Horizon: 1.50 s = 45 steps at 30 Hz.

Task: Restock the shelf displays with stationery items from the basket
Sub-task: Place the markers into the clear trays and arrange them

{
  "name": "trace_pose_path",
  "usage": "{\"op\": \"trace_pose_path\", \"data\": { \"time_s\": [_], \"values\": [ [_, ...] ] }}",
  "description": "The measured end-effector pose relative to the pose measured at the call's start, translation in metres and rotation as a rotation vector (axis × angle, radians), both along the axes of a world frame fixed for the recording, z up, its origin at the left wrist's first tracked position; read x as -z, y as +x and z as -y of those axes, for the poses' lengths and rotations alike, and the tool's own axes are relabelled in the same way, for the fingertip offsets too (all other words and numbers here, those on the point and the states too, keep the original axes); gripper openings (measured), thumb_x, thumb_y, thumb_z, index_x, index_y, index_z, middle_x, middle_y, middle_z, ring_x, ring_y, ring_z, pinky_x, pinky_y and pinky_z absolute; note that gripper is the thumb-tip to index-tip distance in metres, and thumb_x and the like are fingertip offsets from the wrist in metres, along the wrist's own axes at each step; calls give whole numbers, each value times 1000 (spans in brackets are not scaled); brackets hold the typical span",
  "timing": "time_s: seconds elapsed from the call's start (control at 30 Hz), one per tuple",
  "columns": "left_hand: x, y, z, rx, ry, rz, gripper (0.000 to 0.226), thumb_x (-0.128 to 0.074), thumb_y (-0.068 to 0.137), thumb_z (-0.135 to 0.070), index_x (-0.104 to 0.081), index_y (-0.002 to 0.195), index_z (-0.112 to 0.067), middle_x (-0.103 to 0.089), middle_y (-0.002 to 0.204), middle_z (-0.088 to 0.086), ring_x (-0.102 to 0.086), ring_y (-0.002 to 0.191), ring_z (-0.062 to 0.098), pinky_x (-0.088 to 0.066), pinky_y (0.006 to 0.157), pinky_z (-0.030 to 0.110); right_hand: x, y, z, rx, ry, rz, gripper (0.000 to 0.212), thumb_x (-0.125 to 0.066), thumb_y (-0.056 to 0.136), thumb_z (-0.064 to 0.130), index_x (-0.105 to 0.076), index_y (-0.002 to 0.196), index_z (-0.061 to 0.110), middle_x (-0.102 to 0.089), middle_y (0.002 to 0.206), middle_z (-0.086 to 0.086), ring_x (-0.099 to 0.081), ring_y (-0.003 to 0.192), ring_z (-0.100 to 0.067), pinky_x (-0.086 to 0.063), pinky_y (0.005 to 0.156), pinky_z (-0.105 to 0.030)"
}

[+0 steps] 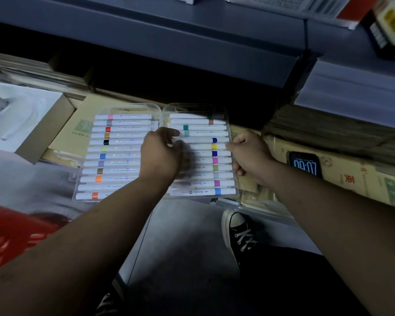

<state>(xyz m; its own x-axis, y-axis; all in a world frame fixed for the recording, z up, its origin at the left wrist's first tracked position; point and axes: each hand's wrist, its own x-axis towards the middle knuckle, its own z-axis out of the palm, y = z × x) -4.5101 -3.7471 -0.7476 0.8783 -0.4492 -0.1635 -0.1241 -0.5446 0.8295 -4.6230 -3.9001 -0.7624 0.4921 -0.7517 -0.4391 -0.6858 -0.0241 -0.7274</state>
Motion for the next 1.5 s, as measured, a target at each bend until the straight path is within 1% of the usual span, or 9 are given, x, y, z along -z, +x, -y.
{"op": "trace_pose_path", "data": {
  "time_s": [0.1, 0.2, 0.33, 0.53, 0.7, 0.83, 1.13, 1.27, 1.5],
  "values": [
    [1, -1, 4, 2, -66, -10, 15, -60, 98, -17, -74, 102, -21, -67, 94, -5, -60, 72, 3, -45, 61, 18, 0, 0, 1, 23, 29, 8, 11, -60, 98, 23, -56, 97, 14, -61, 60, -9, -56, 48, -21, -46, 48, -30],
    [-1, -1, 3, -5, -92, -39, 19, -59, 98, -11, -75, 91, -18, -74, 89, 3, -63, 72, 17, -45, 56, 19, -3, 1, 1, 17, 39, 4, 11, -61, 99, 22, -56, 95, 13, -61, 59, -9, -58, 51, -23, -49, 51, -32],
    [-7, 3, -4, -7, -172, -54, 18, -61, 99, -10, -75, 89, -17, -74, 82, 4, -70, 78, 19, -57, 73, 33, -4, 1, 3, 33, 62, 18, 14, -65, 98, 21, -57, 90, 13, -60, 59, -8, -57, 53, -24, -46, 46, -30],
    [-13, 8, -28, -94, -208, -63, 14, -67, 97, -23, -76, 87, -20, -70, 62, -5, -66, 62, 4, -51, 67, 29, 1, 3, 0, 60, 4, 0, 15, -64, 97, 20, -56, 85, 15, -58, 54, -10, -52, 43, -22, -43, 44, -27],
    [-15, 17, -50, -136, -229, -147, 17, -70, 95, -20, -75, 81, -12, -71, 64, -1, -66, 66, 17, -59, 78, 46, -6, 8, -6, -56, -279, 101, 10, -64, 91, 15, -60, 89, 24, -60, 73, 4, -59, 62, -10, -41, 60, -24],
    [-12, 17, -62, -160, -243, -230, 25, -71, 94, -18, -73, 73, -4, -71, 67, 8, -64, 68, 23, -58, 85, 55, -24, 12, -22, -178, -111, 260, 2, -65, 93, 23, -65, 94, 21, -63, 72, -2, -51, 47, -10, -42, 53, -27],
    [-12, 10, -43, -89, -300, -324, 10, -68, 96, -10, -73, 91, -3, -70, 78, 9, -63, 66, 17, -58, 66, 24, -26, 7, -14, 2, 178, 323, 5, -68, 95, 10, -69, 92, 6, -70, 81, -15, -62, 60, -18, -49, 53, -26],
    [4, 17, -39, 108, -57, -51, 10, -64, 97, -12, -70, 105, -13, -71, 80, 2, -66, 61, 5, -52, 64, 16, -22, 9, -4, 48, 148, 297, 10, -59, 100, 7, -67, 103, 2, -69, 84, -16, -63, 58, -16, -51, 52, -25],
    [15, 26, -17, 205, 90, 228, 18, -60, 99, -23, -70, 114, -19, -69, 98, 1, -66, 83, 19, -50, 77, 29, -13, 12, 6, 0, -2, 148, 11, -55, 101, 13, -65, 101, 9, -68, 80, -6, -61, 52, -12, -46, 46, -24]
  ]
}}
